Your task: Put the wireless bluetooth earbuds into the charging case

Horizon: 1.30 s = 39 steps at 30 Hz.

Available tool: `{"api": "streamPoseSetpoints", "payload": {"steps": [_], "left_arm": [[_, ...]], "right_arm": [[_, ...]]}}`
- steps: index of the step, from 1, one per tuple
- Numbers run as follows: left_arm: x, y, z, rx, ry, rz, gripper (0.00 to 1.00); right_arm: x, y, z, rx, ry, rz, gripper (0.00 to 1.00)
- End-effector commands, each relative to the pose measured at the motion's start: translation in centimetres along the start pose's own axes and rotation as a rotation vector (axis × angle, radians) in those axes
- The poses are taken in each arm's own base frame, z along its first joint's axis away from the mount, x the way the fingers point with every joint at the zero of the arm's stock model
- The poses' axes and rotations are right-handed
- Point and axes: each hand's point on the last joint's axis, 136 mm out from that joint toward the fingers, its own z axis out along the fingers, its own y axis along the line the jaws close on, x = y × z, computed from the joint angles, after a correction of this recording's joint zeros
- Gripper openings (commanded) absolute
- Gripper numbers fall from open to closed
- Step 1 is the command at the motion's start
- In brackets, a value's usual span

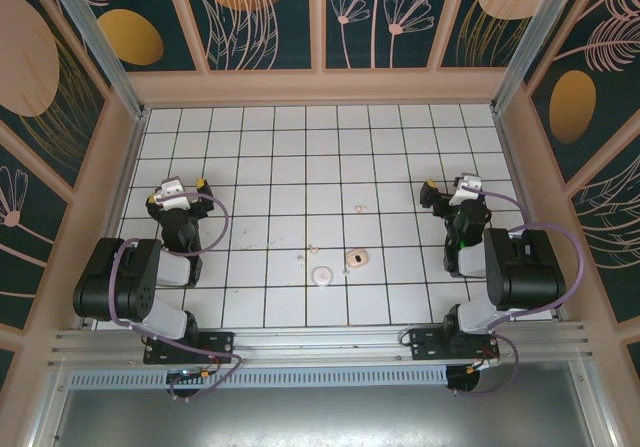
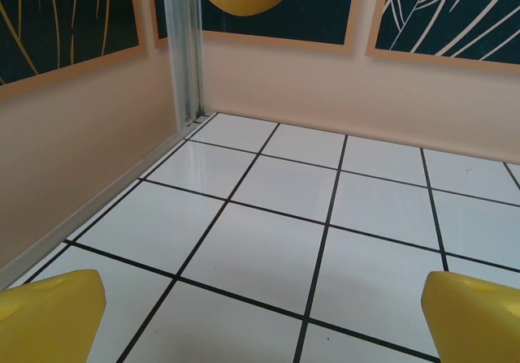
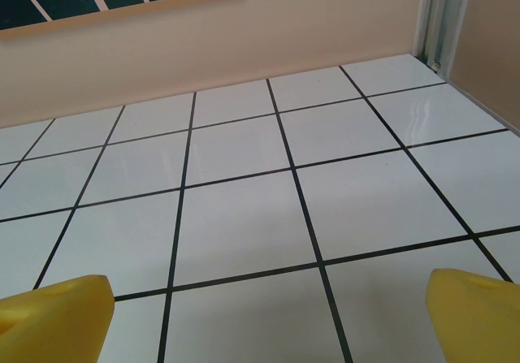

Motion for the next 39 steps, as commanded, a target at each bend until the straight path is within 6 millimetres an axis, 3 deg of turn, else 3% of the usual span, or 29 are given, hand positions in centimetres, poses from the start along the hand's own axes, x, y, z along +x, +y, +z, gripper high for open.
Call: {"api": "streamPoseSetpoints", "payload": {"steps": [1,24,33,39], "left_arm": [[-0.6,-0.1,0.1,0.011,-0.019,-0.01,0.99],[-0.7,-0.2,0.2,0.013,-0.022,-0.012,0.99],[-1.0,-0.1,0.2,0.006,-0.017,-0.009,0.89],[-1.5,-2.0,1.8,0.066,0.111,0.023,0.87]], "right_arm": [[-1.0,-0.1,-0.1,0.013,-0.046,-0.016,0.99],[-1.0,0.3,-0.1,-0.012,-0.044,-0.016,0.99],[-1.3,0.7,0.3,-0.037,-0.028,-0.024,0.99],[-2.5,1.7,1.6,-0.062,0.093,0.004,0.99]]}}
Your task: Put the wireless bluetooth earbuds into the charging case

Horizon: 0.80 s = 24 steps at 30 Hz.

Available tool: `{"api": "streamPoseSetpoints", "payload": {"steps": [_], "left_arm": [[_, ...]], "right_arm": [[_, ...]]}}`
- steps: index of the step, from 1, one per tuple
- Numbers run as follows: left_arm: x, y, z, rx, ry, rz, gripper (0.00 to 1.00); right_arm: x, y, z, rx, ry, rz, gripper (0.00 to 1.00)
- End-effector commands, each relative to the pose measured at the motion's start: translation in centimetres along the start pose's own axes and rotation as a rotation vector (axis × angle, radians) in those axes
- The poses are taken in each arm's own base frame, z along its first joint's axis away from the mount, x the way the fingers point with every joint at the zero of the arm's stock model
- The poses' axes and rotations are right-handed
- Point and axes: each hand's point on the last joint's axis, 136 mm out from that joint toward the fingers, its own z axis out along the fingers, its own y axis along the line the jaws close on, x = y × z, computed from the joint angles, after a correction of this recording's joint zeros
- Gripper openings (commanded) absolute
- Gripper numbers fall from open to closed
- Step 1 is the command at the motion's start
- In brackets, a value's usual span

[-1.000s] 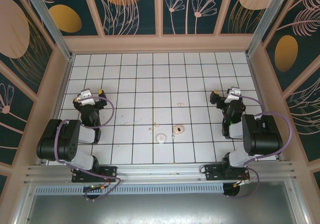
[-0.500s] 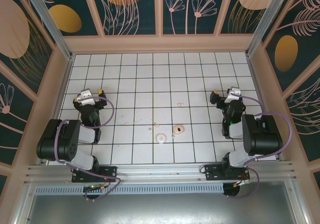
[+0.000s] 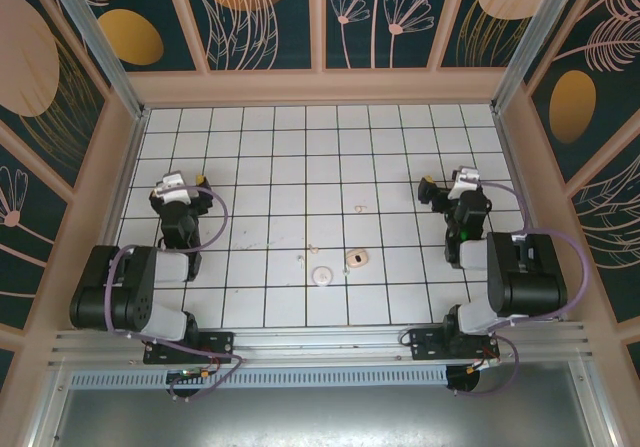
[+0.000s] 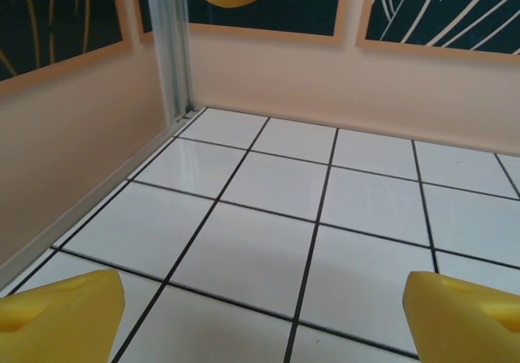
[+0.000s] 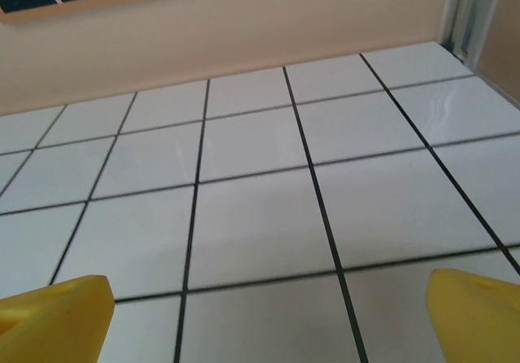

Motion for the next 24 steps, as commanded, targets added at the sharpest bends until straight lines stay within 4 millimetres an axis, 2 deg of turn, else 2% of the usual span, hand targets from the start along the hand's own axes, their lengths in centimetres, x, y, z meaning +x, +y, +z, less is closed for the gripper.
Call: {"api": "streamPoseSetpoints", "payload": {"steps": [1,3,7,10,12,16,19,24], "left_arm": [[-0.5,-1.3,0.9,0.052,0.101,-0.001,0.86],[-0.7,-2.4,1.0,0.098,0.159,-0.033,0.83],[-1.1,-4.9,0.5,0.212,0.267,-0.135,0.76],[-0.6,-7.1,-0.1,0.297,0.361,-0.182,0.71],[0.0,-8.2,-0.3,0.317,0.433,-0.169,0.7],[1.6,-10.1,-1.1,0.343,0.56,-0.157,0.67],[2.6,-10.7,-1.9,0.354,0.619,-0.184,0.67],[4.1,-10.9,-2.9,0.365,0.674,-0.21,0.66]], "right_arm": [[-1.8,0.5,0.2,0.001,0.054,0.057,0.99],[-2.1,1.0,0.3,-0.002,0.122,0.098,0.99],[-1.9,3.3,0.5,0.003,0.326,0.14,0.99],[-0.6,5.6,0.1,0.018,0.496,0.115,0.99],[1.1,6.9,-0.8,0.047,0.617,0.099,0.99],[3.8,11.4,-3.0,-0.004,0.819,0.074,0.99],[6.1,15.5,-5.8,-0.121,0.97,0.058,0.94],[8.8,18.4,-10.7,-0.148,1.123,-0.037,0.87]]}}
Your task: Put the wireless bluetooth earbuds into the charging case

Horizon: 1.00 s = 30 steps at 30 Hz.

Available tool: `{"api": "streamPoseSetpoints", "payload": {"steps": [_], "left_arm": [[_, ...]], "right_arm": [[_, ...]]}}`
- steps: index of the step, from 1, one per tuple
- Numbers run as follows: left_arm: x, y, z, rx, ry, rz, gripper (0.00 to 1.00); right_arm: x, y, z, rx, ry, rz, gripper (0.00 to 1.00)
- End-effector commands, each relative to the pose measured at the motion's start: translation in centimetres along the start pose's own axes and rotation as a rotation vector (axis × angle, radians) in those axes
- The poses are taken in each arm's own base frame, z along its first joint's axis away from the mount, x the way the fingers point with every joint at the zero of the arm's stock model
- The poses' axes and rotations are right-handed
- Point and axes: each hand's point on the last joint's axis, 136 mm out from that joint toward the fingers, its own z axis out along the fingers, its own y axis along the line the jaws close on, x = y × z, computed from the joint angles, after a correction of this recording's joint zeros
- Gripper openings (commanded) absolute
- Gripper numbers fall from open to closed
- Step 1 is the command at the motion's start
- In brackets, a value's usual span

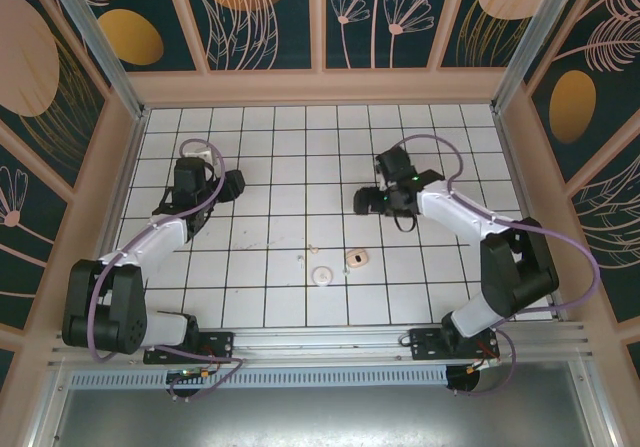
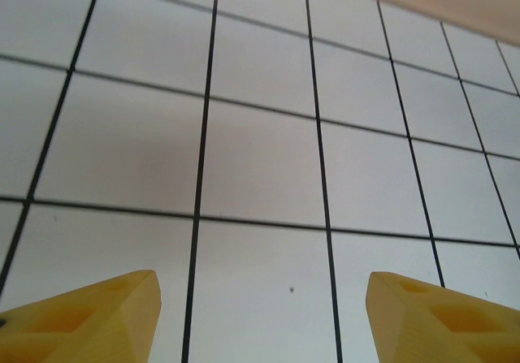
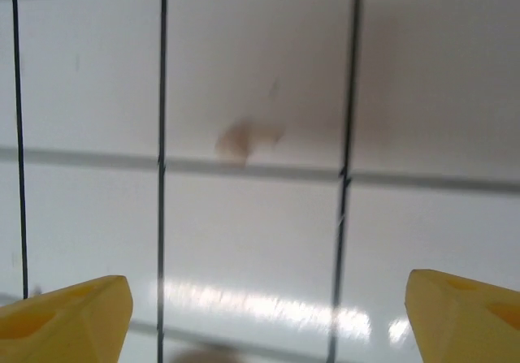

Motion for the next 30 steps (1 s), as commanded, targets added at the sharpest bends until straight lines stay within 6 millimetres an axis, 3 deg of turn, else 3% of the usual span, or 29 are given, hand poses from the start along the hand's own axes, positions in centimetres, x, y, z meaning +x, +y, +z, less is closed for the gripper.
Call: {"api": "streamPoseSetpoints", "payload": {"steps": [1,5,12,30], "left_arm": [[2.4,0.0,0.1,0.009,0.086,-0.049,0.65],[2.8,0.1,0.0,0.009,0.095,-0.051,0.65],[3.2,0.1,0.4,0.006,0.117,-0.047,0.64],[3.8,0.3,0.3,-0.002,0.126,-0.045,0.61]], "right_arm": [[4.5,1.2,-1.0,0.038,0.168,-0.008,0.86],[6.7,2.7,-1.5,0.031,0.217,-0.084,0.86],[8.4,4.1,-0.3,0.021,0.287,-0.191,0.84],[11.2,4.7,3.4,0.054,0.398,-0.298,0.78]]}}
